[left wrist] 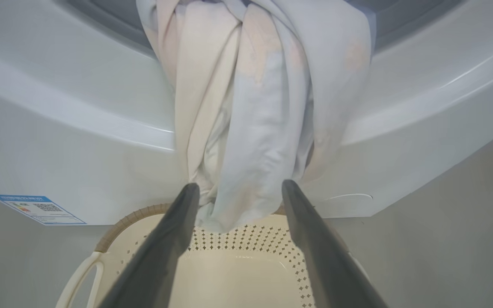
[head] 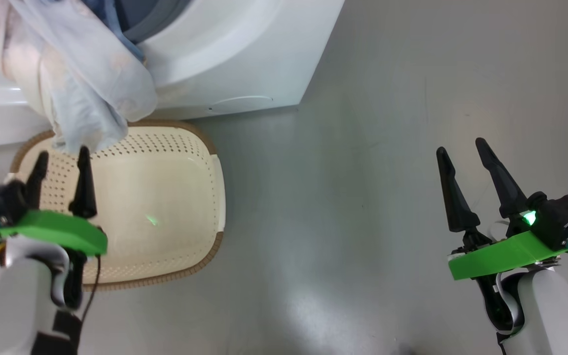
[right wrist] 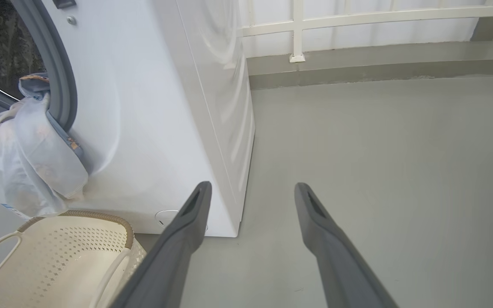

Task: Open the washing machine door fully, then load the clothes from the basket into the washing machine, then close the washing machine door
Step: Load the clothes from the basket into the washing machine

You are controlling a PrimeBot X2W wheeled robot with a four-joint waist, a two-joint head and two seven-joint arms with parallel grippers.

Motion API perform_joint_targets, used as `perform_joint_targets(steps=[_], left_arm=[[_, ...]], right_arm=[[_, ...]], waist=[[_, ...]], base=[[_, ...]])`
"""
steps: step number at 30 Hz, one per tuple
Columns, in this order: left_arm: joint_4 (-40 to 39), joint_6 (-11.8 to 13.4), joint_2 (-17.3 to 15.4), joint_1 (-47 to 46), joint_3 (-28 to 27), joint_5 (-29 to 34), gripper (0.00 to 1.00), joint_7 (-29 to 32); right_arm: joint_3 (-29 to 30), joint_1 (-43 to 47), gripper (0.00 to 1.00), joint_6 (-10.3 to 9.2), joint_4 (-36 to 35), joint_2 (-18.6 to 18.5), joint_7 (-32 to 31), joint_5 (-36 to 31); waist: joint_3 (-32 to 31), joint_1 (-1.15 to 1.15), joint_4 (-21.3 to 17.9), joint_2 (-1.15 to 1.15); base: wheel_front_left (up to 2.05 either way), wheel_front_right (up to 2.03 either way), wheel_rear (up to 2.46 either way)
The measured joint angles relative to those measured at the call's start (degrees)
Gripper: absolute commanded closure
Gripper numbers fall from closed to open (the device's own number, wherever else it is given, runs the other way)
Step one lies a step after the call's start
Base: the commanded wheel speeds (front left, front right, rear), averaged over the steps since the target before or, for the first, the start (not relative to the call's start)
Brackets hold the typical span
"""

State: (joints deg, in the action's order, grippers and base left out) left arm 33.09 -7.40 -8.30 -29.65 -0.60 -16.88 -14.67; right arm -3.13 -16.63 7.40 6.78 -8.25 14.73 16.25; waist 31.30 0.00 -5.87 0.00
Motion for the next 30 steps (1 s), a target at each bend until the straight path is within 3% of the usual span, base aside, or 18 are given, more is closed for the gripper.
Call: perform_joint_targets(steps=[15, 30], left_arm=[[13.0, 0.0, -3.6, -14.3, 6.8, -5.8, 0.0, 0.0], [15.9, 0.0, -4.7, -20.1, 15.4, -15.0, 0.0, 0.0]], right_arm=[[-1.4, -1.3, 0.0, 0.0, 0.1, 0.6, 0.0, 0.0], [-2.4, -2.2, 0.0, 0.0, 0.2, 0.7, 0.0, 0.0]], waist=[[3.5, 0.0, -1.5, 0.0], [4.0, 0.0, -2.9, 0.0]], base=[[0.0, 0.0, 0.0], [0.0, 0.0, 0.0]])
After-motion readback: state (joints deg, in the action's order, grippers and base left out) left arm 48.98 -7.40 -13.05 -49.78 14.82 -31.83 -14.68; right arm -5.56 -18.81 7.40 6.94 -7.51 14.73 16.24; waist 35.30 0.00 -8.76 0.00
